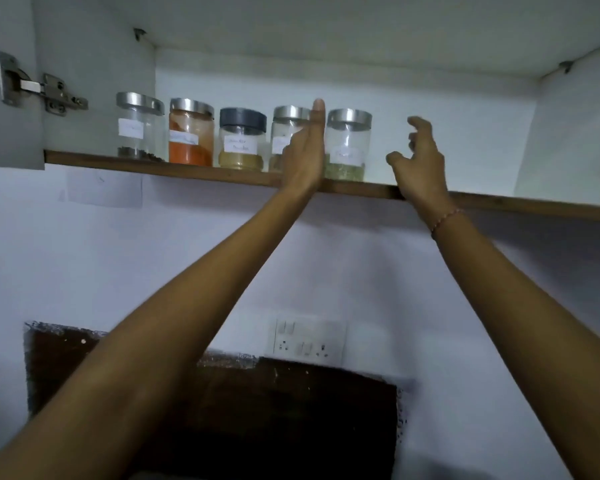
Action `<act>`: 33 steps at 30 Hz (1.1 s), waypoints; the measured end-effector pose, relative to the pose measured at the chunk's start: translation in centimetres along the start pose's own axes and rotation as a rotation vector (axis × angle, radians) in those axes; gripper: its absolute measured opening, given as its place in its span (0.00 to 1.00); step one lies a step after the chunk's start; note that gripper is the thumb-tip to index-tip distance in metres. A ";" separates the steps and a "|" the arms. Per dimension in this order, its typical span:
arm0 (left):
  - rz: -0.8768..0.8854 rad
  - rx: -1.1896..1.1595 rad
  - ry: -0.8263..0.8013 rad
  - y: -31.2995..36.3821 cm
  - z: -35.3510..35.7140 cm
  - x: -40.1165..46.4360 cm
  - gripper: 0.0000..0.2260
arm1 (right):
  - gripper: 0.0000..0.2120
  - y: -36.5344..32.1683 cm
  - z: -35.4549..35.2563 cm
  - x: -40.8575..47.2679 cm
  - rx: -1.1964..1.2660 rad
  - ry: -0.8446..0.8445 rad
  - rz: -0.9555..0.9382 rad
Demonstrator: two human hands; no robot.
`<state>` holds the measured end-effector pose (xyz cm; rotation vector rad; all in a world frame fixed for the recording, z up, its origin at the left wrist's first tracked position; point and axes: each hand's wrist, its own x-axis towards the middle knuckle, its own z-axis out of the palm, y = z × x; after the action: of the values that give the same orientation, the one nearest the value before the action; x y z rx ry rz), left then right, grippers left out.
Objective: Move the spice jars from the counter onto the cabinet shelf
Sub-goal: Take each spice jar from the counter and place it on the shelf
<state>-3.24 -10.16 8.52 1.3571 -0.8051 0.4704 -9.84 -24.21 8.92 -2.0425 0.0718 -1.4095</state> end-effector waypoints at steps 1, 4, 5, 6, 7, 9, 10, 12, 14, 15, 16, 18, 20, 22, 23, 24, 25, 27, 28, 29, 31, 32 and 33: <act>0.075 0.014 -0.024 -0.4 0.3 -1.8 0.21 | 0.26 0.4 -0.9 -1.9 0.012 0.052 -0.030; 0.170 0.078 -0.131 -3.3 2.0 -8.3 0.23 | 0.25 2.7 -3.0 -8.8 0.012 0.183 -0.049; 0.141 0.086 -0.160 -4.6 2.9 -11.1 0.24 | 0.24 3.8 -3.5 -11.3 0.001 0.199 -0.021; 0.074 0.069 -0.179 -6.2 3.8 -14.2 0.24 | 0.24 5.1 -3.8 -14.1 -0.015 0.194 0.027; -0.011 0.035 -0.198 -7.8 4.7 -17.7 0.25 | 0.24 6.3 -4.1 -17.0 -0.035 0.171 0.080; -0.188 -0.025 -0.289 -10.9 6.4 -24.9 0.25 | 0.23 9.0 -4.8 -22.8 -0.087 0.096 0.181; -0.269 -0.033 -0.360 -12.4 7.1 -28.5 0.24 | 0.23 10.3 -5.4 -25.8 -0.114 0.057 0.237; -0.476 -0.096 -0.495 -14.7 8.1 -35.2 0.24 | 0.23 12.8 -7.1 -31.7 -0.183 0.000 0.348; -0.706 -0.136 -0.585 -16.5 9.0 -40.6 0.25 | 0.23 15.1 -8.9 -37.0 -0.247 -0.026 0.478; -0.789 -0.126 -0.638 -17.2 9.5 -42.8 0.25 | 0.23 16.2 -9.9 -39.4 -0.270 -0.038 0.544; -0.872 -0.134 -0.701 -17.7 9.9 -44.7 0.25 | 0.23 17.3 -10.8 -41.7 -0.290 -0.054 0.616; -1.030 -0.237 -0.796 -18.3 10.7 -47.5 0.24 | 0.27 19.3 -12.3 -45.5 -0.310 -0.103 0.793; -1.124 -0.269 -0.853 -18.0 11.5 -49.1 0.22 | 0.36 21.3 -13.2 -48.5 -0.346 -0.188 0.929; -1.194 -0.257 -0.860 -17.7 12.3 -49.9 0.26 | 0.46 23.3 -13.3 -50.3 -0.393 -0.288 1.000; -1.205 -0.249 -0.857 -17.7 12.8 -50.1 0.27 | 0.50 24.2 -13.2 -50.9 -0.399 -0.324 1.032; -1.208 -0.237 -0.866 -17.7 13.3 -50.1 0.27 | 0.52 25.0 -13.0 -51.2 -0.398 -0.345 1.054; -1.210 -0.232 -0.876 -17.7 14.0 -50.0 0.27 | 0.53 25.8 -12.8 -51.5 -0.399 -0.354 1.064; -1.253 -0.257 -0.901 -17.8 15.3 -49.3 0.27 | 0.54 27.2 -12.3 -51.7 -0.420 -0.360 1.047; -1.297 -0.278 -0.916 -17.9 15.8 -48.9 0.28 | 0.54 27.9 -12.1 -51.8 -0.435 -0.370 1.032; -1.324 -0.298 -0.921 -18.0 16.1 -48.8 0.29 | 0.55 28.4 -11.9 -51.8 -0.440 -0.379 1.035; -1.314 -0.325 -0.908 -18.7 16.4 -48.9 0.30 | 0.55 29.2 -11.6 -51.9 -0.409 -0.367 1.077; -1.306 -0.323 -0.902 -19.1 16.4 -49.1 0.31 | 0.53 29.5 -11.5 -51.9 -0.396 -0.349 1.086; -1.306 -0.316 -0.895 -19.5 16.2 -49.3 0.31 | 0.51 29.7 -11.4 -51.9 -0.396 -0.328 1.078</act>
<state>-25.31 -22.14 -40.88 1.4665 -0.4686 -1.2993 -32.38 -32.80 -46.95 -1.9569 1.1841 -0.3915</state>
